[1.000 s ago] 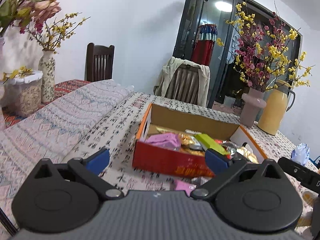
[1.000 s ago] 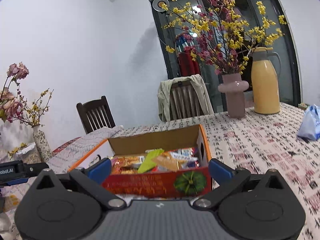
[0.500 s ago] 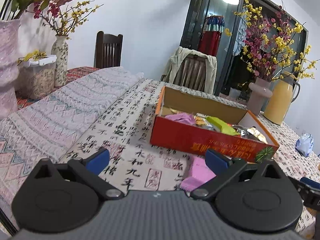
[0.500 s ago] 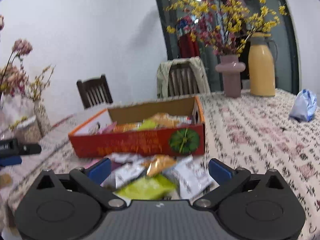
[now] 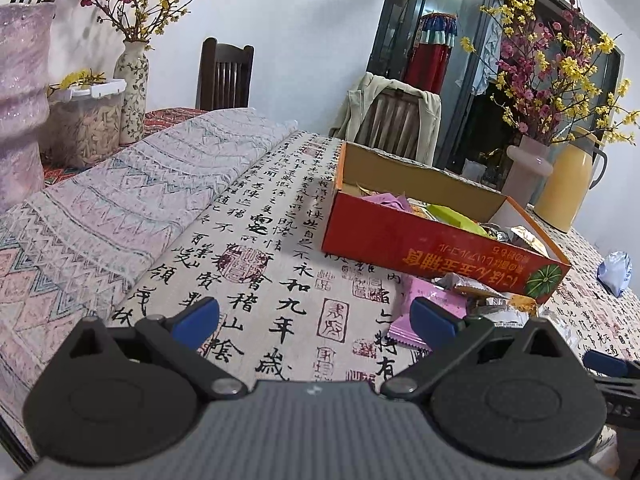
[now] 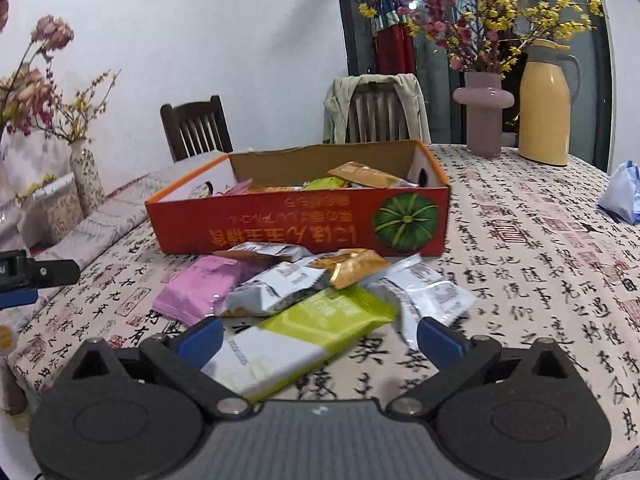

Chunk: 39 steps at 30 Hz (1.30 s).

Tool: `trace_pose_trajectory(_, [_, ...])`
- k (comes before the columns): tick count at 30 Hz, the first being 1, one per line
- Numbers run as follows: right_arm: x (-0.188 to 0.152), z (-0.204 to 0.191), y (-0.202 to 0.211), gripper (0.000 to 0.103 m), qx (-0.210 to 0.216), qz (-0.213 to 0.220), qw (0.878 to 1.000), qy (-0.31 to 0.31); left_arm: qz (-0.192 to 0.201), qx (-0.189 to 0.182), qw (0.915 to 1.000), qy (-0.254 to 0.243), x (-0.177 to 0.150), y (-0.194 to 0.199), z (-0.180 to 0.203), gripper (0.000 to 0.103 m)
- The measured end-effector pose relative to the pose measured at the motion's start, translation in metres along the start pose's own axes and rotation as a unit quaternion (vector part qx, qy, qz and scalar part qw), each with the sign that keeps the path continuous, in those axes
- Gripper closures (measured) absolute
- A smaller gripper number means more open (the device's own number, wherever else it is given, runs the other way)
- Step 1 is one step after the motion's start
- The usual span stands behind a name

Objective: Organize snacks
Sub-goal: 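Move both open tools back from the box to the snack pile, then grasp the white-and-green bar packet with the right tool and lift it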

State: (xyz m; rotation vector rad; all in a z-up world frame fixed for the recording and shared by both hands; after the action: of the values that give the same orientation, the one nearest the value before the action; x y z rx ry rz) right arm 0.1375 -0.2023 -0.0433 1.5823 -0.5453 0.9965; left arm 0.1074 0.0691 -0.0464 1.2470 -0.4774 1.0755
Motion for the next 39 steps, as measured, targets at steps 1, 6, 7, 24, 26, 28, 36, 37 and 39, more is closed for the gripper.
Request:
trace_pose_trajectory(1, [0.002,-0.004,-0.003,0.0,-0.004,-0.005,1.0,0.002,-0.001,0.0,1.0,0.001,0.0,-0.001,-0.001,0.0])
trace_pose_trajectory(6, [0.012,-0.021,-0.024,0.0,-0.033,-0.032,0.999,0.009,-0.005,0.0,1.0,0.003,-0.001,-0.001,-0.003,0.0])
trace_pose_trajectory(7, [0.013,-0.022,-0.029,0.0,-0.039,-0.039,0.998,0.009,-0.005,0.0,1.0,0.003,-0.001,-0.001,-0.004,0.0])
trace_pose_trajectory(24, [-0.013,-0.005,-0.014,0.049,-0.038,-0.051,0.998,0.02,-0.011,0.002,0.9999,0.005,-0.003,-0.004,-0.005,0.0])
trace_pose_trajectory(26, [-0.015,0.0,-0.013,0.05,-0.037,-0.047,0.998,0.021,-0.011,0.002,0.9999,0.004,-0.003,-0.004,-0.004,0.0])
trace_pose_trajectory(28, [-0.015,0.003,-0.012,0.051,-0.034,-0.048,0.998,0.026,-0.012,0.002,0.9999,0.003,-0.004,-0.004,-0.004,0.0])
trace_pose_trajectory(36, [-0.018,0.012,-0.004,0.066,-0.027,-0.039,0.999,0.024,-0.014,0.004,0.9999,-0.001,-0.005,-0.005,-0.001,0.0])
trace_pose_trajectory(37, [-0.019,0.014,-0.003,0.066,-0.026,-0.037,0.999,0.022,-0.014,0.004,0.9999,-0.002,-0.005,-0.006,0.0,0.0])
trace_pose_trajectory(39, [-0.02,0.018,0.001,0.066,-0.026,-0.028,0.999,0.019,-0.016,0.005,0.9998,-0.005,-0.005,-0.007,0.002,0.0])
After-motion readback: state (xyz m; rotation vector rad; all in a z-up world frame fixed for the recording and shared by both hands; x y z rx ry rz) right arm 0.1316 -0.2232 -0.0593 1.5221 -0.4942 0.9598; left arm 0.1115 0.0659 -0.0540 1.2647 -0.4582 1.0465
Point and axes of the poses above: each gripper's, at about its wrist camera, not at the fingertips, and y roughly against the way its jaws point, z to its right, x to its top, the point moved 3 cm from there along -y, roughly the way its jaws point, and after that the axes turned 7 degrees about y, right-handed, at the moved point
